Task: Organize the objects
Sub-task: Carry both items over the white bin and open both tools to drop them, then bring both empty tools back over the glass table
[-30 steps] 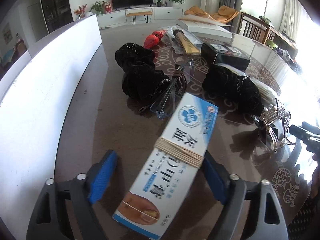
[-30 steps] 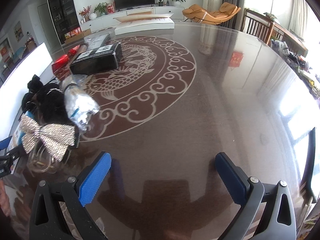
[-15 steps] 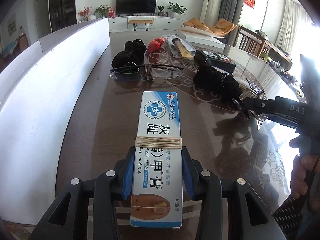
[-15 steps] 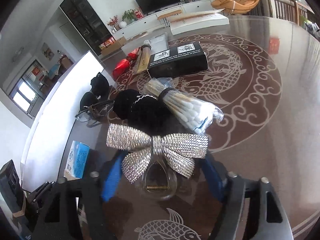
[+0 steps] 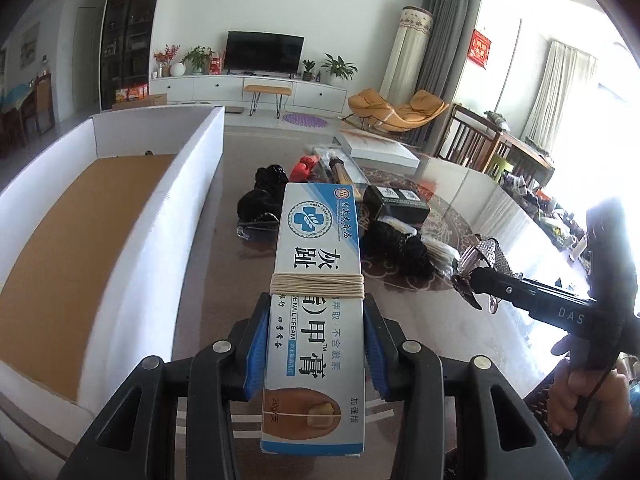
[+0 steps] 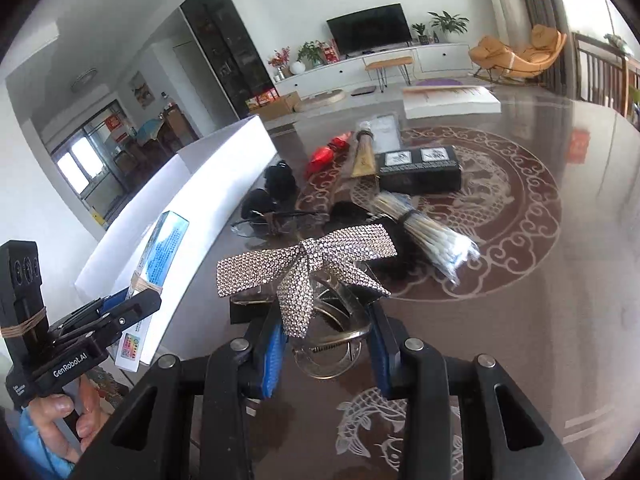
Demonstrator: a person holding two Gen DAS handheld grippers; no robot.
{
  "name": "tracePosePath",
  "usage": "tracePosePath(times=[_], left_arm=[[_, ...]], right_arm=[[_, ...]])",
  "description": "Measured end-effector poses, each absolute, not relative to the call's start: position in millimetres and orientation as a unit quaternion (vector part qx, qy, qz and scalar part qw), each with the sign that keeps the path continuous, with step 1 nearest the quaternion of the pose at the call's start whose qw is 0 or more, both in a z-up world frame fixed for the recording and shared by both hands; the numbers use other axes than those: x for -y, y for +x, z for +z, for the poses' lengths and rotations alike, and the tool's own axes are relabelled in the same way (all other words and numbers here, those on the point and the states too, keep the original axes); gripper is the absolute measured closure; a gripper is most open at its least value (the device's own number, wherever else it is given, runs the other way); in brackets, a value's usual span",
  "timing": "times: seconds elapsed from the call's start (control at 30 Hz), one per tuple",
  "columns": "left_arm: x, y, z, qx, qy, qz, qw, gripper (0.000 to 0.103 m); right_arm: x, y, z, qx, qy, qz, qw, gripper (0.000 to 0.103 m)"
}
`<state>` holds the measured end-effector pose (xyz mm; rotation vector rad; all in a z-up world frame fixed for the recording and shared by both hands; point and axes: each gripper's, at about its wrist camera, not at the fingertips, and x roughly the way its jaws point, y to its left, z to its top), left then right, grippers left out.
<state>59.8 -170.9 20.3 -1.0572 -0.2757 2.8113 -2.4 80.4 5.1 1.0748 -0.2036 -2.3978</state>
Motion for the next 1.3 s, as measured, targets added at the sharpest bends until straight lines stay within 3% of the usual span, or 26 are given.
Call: tracePosePath(times=[0.23, 0.4, 0.5, 0.57, 0.6, 0.63, 0.7, 0.8, 0.87, 0.93, 1.0, 1.07, 1.3], left_arm=[[291, 69, 55, 0.121, -0.334, 0.932, -0.068, 0.061], [361, 54, 32, 0.125, -0.391, 0.901, -0.142, 0.06], [379, 48, 12, 0.123, -0.423, 0.88, -0.179, 0.056], [382, 51, 9, 0.13, -0.421, 0.877, -0.192, 0.041], [380, 55, 10, 0.132, -0.412, 0.88, -0.198, 0.03], [376, 60, 13, 0.132, -0.399, 0.885, -0.2, 0.026], [360, 63, 20, 0.126, -0.381, 0.895, -0.192, 0.026], [320, 61, 38, 0.12, -0.353, 0.919, -0.131, 0.026], [283, 59, 49, 0.115, -0.34, 0.931, -0.067, 0.023], [243, 55, 55, 0.103, -0.335, 0.936, -0.002, 0.01], [202, 49, 53, 0.089, -0.344, 0.933, 0.051, 0.004], [165, 38, 39, 0.076, -0.363, 0.925, 0.085, 0.002], [96, -12, -51, 0.027, -0.434, 0.9, 0.047, 0.003]], right_arm=[[62, -6, 78, 0.015, 0.35, -0.849, 0.396, 0.066], [172, -19, 76, -0.024, 0.377, -0.802, 0.462, 0.065], [209, -38, 48, -0.021, 0.448, -0.761, 0.468, 0.038], [200, -41, 44, 0.003, 0.451, -0.762, 0.465, 0.037], [190, -40, 45, 0.01, 0.443, -0.767, 0.464, 0.031], [177, -38, 47, 0.01, 0.432, -0.777, 0.457, 0.021], [143, -35, 48, -0.002, 0.405, -0.808, 0.427, 0.01], [82, -31, 30, -0.028, 0.383, -0.85, 0.36, 0.004], [36, -26, 3, -0.039, 0.392, -0.866, 0.308, 0.003], [-17, -20, -28, -0.036, 0.42, -0.874, 0.244, 0.003], [-66, -15, -54, -0.023, 0.448, -0.874, 0.189, 0.003], [-102, -8, -67, -0.017, 0.455, -0.879, 0.139, 0.003], [-128, -9, -73, -0.042, 0.453, -0.887, 0.08, 0.003]])
